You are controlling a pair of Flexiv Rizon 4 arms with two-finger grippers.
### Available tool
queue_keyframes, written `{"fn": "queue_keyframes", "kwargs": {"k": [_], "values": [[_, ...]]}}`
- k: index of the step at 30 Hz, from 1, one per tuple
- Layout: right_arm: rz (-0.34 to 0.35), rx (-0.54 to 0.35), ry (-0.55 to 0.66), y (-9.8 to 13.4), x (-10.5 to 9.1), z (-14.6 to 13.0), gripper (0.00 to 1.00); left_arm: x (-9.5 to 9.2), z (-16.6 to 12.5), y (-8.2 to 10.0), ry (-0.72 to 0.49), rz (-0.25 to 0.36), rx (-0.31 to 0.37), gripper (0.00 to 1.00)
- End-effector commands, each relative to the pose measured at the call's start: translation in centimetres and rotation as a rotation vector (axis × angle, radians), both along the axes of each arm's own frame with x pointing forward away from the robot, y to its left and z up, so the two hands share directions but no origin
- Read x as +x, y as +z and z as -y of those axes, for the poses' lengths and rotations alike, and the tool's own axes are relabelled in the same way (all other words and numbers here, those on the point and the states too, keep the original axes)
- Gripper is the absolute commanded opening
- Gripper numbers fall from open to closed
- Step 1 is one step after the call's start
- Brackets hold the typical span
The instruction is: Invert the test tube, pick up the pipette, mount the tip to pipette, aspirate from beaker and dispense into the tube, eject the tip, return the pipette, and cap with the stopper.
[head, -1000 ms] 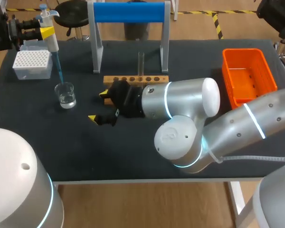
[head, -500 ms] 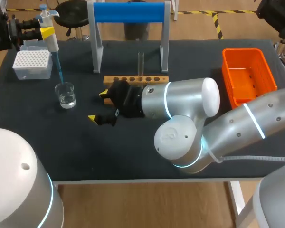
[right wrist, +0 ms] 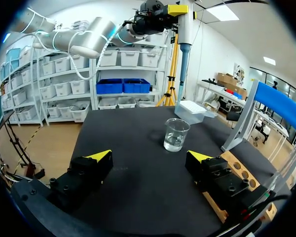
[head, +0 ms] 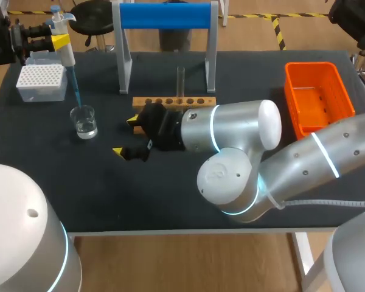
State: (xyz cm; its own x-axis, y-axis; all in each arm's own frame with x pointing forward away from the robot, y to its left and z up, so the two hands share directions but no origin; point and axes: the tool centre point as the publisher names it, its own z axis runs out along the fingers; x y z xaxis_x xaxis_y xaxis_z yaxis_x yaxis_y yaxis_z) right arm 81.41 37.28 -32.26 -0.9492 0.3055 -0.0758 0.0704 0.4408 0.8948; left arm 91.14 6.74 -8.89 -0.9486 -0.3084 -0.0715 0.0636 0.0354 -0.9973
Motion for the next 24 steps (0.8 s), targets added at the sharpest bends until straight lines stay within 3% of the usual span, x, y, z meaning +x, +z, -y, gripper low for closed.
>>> {"fn": "queue_keyframes", "kwargs": {"k": [1, 6, 24], "values": [[0.001, -0.003, -0.005, 0.0, -0.1, -0.1, 1.00, 0.2, -0.1, -0.3, 0.000, 0.008, -0.004, 0.00], [0.001, -0.003, -0.005, 0.0, -0.1, -0.1, 1.00, 0.3, -0.4, -1.1, 0.010, 0.039, -0.016, 0.00], [0.001, -0.003, -0.005, 0.0, -0.1, -0.1, 1.00, 1.5, -1.1, -4.2, 0.019, 0.025, -0.028, 0.00]]}}
